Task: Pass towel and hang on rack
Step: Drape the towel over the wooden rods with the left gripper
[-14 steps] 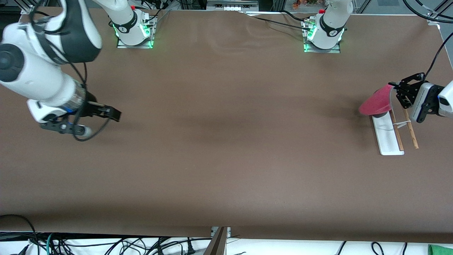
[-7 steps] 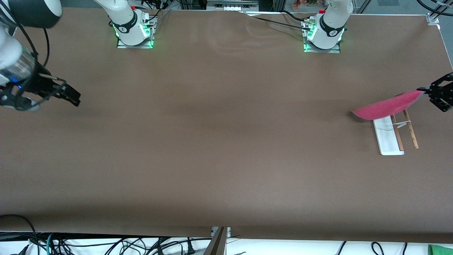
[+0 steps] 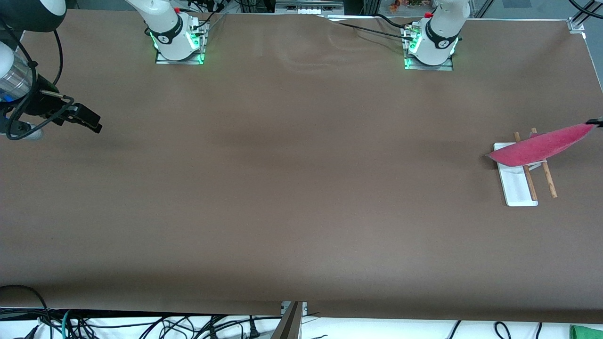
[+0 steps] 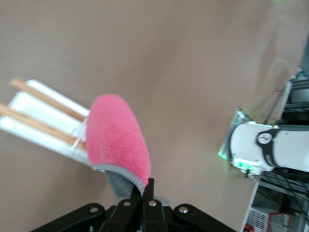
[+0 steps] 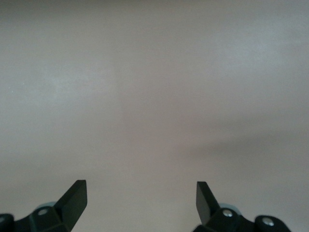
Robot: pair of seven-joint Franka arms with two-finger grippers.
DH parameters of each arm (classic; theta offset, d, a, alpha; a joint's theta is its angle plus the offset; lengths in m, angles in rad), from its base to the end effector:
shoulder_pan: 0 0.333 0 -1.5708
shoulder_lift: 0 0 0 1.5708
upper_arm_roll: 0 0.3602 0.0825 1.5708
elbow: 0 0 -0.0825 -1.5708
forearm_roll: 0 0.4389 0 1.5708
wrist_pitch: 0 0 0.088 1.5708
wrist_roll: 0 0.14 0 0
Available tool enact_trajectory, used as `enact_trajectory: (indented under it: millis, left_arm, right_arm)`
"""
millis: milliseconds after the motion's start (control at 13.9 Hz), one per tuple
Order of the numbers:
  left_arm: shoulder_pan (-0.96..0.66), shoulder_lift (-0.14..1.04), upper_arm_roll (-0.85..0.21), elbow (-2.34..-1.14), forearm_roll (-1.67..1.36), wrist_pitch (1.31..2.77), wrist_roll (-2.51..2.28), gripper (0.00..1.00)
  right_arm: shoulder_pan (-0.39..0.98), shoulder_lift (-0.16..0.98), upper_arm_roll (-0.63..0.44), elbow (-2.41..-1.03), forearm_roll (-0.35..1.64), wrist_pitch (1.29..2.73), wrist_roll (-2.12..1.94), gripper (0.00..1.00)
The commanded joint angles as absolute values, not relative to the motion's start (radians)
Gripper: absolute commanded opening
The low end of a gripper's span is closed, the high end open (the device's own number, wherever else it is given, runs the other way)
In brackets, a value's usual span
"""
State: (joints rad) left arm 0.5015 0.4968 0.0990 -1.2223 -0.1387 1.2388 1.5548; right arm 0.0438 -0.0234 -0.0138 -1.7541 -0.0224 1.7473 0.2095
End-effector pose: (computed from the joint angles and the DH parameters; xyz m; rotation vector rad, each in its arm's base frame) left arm 0.6012 0.3671 0.4640 2.3640 -1.2427 -0.1998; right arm 0.6106 0.0155 0.5681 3.1098 -0.2740 0.0298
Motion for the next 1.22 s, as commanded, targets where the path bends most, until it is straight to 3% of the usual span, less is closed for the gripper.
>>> enact_trajectory:
  millis: [0, 1151]
  left_arm:
    - [0.538, 0.525, 0.097, -1.181, -0.121, 1.272, 1.548, 0.0]
    - [0.68, 0.653, 0.095, -1.18, -0.133, 1.368, 1.555, 0.0]
  right_arm:
    - [0.026, -0.046, -0.014, -1.77, -0.002, 1.75, 0.17, 1.0]
    - [0.026, -0.032, -0.014, -1.761, 0.002, 1.752, 0.129, 1.0]
